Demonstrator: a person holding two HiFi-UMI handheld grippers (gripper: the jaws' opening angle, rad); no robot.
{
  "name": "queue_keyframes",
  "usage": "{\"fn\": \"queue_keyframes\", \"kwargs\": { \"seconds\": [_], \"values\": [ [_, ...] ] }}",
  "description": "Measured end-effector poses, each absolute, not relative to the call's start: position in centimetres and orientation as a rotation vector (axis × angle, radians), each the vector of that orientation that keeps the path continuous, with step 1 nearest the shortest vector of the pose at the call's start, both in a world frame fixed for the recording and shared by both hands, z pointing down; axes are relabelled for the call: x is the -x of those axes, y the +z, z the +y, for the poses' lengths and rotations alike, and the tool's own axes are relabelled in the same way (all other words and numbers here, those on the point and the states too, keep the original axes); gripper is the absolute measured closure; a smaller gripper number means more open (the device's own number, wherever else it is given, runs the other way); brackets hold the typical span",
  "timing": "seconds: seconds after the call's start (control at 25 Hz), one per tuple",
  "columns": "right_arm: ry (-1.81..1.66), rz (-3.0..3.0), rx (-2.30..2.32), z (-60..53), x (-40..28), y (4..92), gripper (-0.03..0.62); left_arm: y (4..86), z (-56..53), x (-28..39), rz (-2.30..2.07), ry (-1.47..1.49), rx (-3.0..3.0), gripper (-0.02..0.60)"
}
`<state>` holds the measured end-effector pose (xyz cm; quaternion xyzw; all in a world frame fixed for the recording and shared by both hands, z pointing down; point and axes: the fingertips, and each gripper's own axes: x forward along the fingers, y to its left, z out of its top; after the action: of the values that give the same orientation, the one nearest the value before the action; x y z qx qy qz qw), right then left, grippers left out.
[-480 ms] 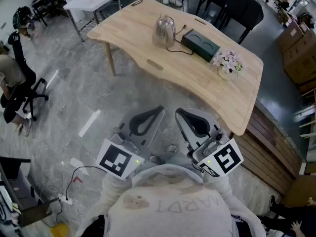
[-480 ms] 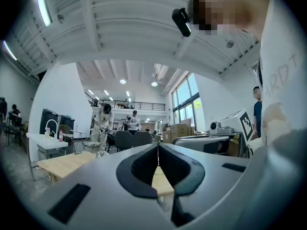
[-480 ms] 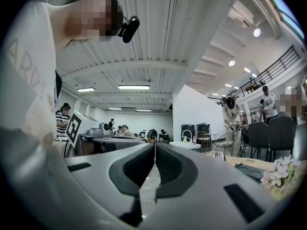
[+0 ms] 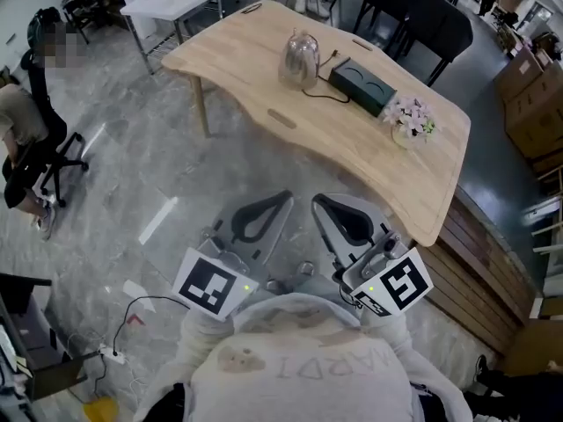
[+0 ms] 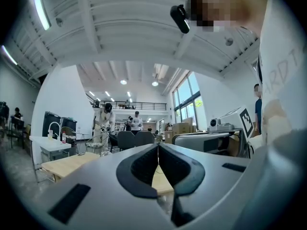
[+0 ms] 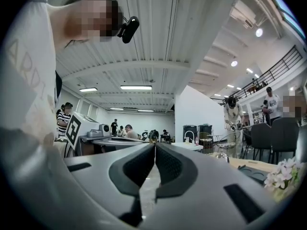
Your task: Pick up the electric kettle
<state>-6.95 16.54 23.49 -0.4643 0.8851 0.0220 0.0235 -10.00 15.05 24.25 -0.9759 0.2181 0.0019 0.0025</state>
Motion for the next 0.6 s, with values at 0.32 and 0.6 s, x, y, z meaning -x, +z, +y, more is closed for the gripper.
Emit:
{"fn": "queue_keyframes", "kwargs": {
  "seconds": [0.32, 0.6],
  "values": [
    [0.008, 2.669, 1.416, 16.1, 7.3, 23.6, 0.572, 24.7, 14.9, 11.7, 0.714, 0.009, 3.061, 0.568],
    [0.048, 2.71, 1.446, 14.2, 6.6, 24.3, 0.569, 25.2, 13.2, 12.1, 0.75, 0.001, 3.064, 0.568]
  ]
}}
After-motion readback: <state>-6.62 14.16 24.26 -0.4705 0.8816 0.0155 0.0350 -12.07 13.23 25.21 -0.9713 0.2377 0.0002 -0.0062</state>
